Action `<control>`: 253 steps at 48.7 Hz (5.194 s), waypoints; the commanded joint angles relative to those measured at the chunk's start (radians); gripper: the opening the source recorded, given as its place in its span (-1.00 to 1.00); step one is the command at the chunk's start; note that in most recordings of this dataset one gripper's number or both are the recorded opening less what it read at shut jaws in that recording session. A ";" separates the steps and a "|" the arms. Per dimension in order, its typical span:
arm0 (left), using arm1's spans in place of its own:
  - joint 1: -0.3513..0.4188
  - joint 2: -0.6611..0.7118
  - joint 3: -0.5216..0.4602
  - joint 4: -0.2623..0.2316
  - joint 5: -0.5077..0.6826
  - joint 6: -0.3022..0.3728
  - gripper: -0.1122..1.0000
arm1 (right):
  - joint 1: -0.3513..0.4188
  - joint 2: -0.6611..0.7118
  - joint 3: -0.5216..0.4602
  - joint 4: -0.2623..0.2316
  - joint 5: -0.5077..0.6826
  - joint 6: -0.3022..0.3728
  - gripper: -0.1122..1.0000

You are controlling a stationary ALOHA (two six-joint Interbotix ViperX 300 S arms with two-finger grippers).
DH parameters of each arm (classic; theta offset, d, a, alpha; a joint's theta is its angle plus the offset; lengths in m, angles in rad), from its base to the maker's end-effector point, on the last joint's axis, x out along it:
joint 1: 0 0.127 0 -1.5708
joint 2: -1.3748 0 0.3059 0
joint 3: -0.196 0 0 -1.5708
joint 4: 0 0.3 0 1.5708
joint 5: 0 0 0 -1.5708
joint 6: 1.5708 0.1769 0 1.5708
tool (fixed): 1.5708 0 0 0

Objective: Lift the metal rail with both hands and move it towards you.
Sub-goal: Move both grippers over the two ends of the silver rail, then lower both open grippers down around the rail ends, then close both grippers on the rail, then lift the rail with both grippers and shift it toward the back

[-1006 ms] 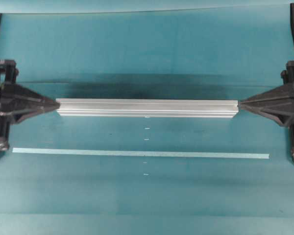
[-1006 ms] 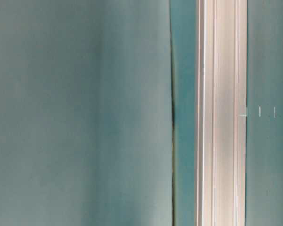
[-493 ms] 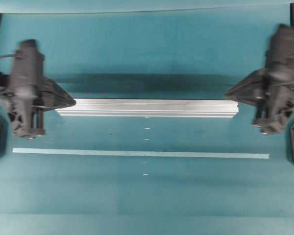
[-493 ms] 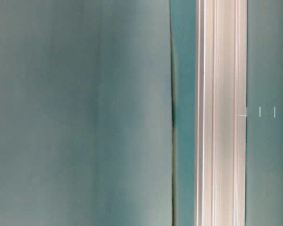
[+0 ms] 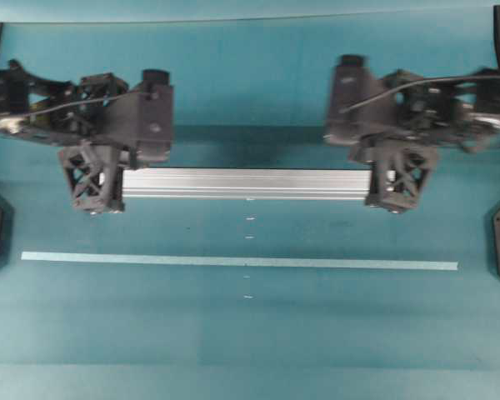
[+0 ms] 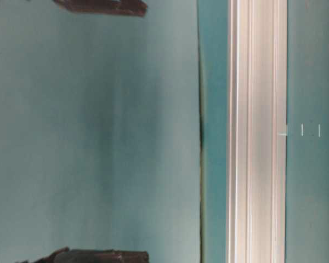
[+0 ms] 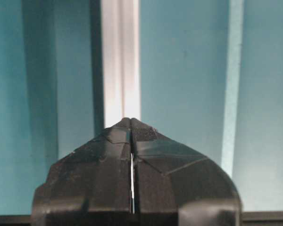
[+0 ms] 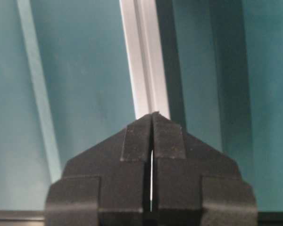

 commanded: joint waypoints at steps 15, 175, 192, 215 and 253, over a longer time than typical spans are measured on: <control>0.035 0.078 -0.072 0.005 0.037 0.152 -0.90 | -0.035 0.135 -0.080 -0.002 0.055 -0.095 -0.87; 0.060 0.324 0.192 0.005 -0.502 0.008 0.97 | -0.035 0.288 0.221 0.026 -0.449 -0.084 0.99; 0.060 0.318 0.204 0.005 -0.502 -0.009 -0.19 | -0.028 0.291 0.219 0.029 -0.443 -0.081 -0.09; 0.058 0.318 0.204 0.005 -0.503 -0.011 -0.26 | -0.029 0.291 0.219 0.038 -0.439 -0.083 -0.10; 0.049 0.021 0.044 0.003 -0.107 -0.017 -0.26 | -0.035 0.057 -0.002 0.046 -0.040 -0.029 -0.10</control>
